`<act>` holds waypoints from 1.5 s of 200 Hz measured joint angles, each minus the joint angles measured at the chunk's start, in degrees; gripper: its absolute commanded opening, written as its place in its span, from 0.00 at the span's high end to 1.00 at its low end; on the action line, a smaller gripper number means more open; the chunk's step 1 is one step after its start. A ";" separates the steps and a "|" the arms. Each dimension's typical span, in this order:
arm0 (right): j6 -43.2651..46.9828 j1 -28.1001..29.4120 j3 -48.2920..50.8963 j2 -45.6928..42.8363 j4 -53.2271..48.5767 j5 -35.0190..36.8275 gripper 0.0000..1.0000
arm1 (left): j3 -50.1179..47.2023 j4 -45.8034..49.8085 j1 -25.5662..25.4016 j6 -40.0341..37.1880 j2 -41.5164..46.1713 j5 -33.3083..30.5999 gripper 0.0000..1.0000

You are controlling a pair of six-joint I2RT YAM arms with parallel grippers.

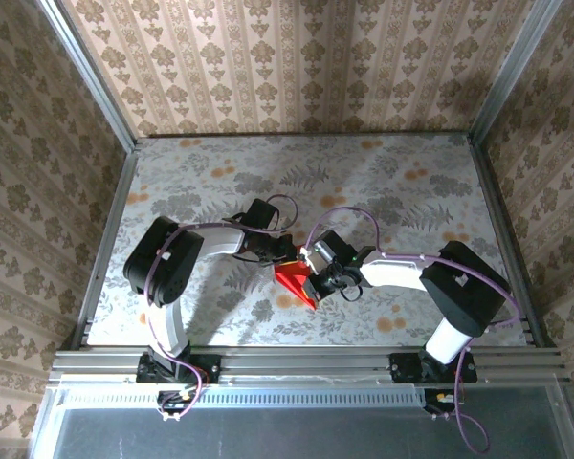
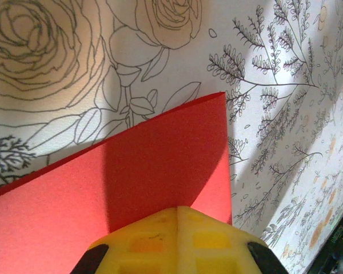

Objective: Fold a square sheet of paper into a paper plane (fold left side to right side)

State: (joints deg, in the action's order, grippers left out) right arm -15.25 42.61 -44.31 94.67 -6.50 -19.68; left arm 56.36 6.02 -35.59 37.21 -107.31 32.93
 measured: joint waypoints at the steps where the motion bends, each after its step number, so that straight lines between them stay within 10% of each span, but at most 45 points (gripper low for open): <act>1: 0.00 0.00 0.00 0.00 0.00 0.00 0.95 | 0.00 0.00 0.00 0.00 0.00 0.00 1.00; 300: -1.49 -0.24 -1.05 2.84 2.01 -1.81 0.88 | 4.15 7.23 1.70 -3.02 7.74 -2.75 0.96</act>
State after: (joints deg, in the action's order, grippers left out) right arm -16.73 42.37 -45.36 97.51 -4.49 -21.50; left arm 60.51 13.26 -33.89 34.20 -99.57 30.17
